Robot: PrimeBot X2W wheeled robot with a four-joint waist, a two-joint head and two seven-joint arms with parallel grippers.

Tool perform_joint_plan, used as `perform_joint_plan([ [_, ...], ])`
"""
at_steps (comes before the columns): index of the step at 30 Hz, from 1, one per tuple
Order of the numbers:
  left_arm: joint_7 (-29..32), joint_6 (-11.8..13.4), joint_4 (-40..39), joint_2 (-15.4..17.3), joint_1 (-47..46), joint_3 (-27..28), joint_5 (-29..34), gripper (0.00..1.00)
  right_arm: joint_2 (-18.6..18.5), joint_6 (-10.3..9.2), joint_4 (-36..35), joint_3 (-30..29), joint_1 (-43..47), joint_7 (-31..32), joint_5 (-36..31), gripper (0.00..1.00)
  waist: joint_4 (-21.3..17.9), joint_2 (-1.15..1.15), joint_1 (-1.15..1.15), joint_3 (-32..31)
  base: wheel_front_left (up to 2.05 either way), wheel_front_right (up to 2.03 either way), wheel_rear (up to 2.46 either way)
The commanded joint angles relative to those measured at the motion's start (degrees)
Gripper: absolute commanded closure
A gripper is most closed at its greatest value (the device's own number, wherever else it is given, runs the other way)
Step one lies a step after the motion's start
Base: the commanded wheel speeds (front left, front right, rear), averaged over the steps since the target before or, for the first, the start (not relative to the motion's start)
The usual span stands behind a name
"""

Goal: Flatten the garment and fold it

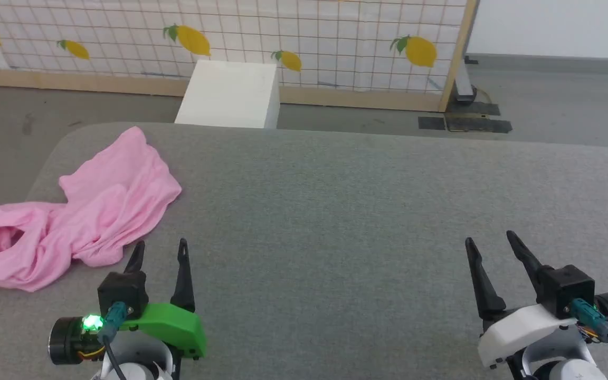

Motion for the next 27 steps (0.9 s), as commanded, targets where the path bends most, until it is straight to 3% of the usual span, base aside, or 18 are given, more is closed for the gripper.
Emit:
perform_joint_plan([
  [1,-0.59,0.57,0.13,0.45,-0.76,-0.06,-0.73,0.00,0.02,-0.02,0.18,0.13,-0.28,-0.68,0.48,0.00,1.22,0.00,0.00,0.09,0.00,0.00,0.00],
  [27,-3.47,3.92,1.31,1.35,-0.45,-0.93,-4.04,0.00,0.04,-0.04,1.12,0.83,-0.78,-2.68,1.26,0.00,10.67,0.00,0.00,0.59,0.00,0.00,0.00],
])
